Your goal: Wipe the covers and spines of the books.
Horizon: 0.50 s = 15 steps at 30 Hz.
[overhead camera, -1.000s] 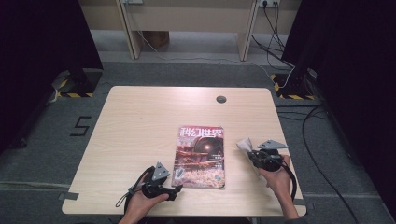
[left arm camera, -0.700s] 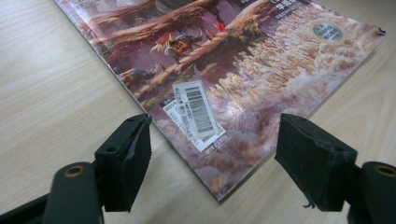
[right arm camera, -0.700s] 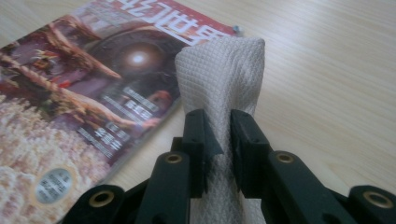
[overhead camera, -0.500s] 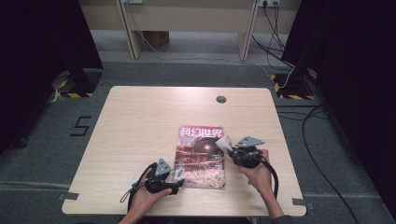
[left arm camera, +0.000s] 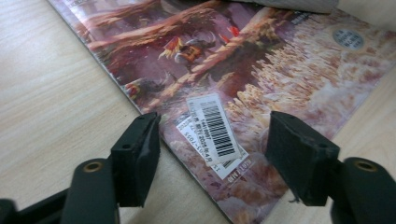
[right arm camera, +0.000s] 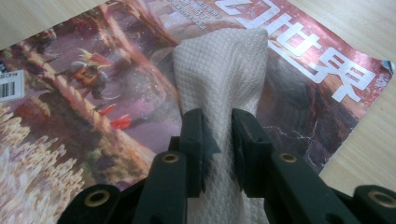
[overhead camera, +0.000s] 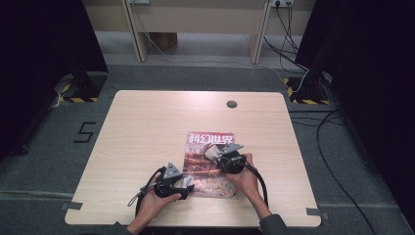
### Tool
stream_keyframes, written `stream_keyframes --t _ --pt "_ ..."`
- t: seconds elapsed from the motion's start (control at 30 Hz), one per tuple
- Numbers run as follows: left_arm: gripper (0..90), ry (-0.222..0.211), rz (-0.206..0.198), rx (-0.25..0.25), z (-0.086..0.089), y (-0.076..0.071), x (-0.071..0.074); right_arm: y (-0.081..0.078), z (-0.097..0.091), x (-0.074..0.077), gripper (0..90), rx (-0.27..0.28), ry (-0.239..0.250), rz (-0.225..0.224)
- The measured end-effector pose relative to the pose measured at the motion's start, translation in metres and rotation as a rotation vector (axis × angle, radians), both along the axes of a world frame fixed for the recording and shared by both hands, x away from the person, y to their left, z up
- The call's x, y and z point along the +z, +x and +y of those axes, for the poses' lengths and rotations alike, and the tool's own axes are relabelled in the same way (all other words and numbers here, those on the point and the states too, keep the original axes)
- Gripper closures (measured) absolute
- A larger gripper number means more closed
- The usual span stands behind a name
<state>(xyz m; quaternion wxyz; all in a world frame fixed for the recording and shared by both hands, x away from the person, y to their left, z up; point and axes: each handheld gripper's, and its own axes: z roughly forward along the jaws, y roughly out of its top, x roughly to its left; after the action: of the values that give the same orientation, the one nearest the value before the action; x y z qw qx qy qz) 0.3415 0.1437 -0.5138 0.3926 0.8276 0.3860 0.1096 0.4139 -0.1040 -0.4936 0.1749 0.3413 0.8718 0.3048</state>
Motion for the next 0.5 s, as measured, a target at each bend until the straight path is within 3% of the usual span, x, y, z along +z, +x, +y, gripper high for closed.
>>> stream_keyframes --t 0.1,0.5 --pt "35.2 0.004 -0.008 0.007 -0.001 -0.002 0.0 -0.003 -0.003 -0.001 75.4 -0.005 0.018 0.016" --pt "39.7 0.073 -0.06 -0.058 -0.015 -0.029 0.005 -0.027 -0.018 0.001 75.1 -0.002 0.027 0.046"
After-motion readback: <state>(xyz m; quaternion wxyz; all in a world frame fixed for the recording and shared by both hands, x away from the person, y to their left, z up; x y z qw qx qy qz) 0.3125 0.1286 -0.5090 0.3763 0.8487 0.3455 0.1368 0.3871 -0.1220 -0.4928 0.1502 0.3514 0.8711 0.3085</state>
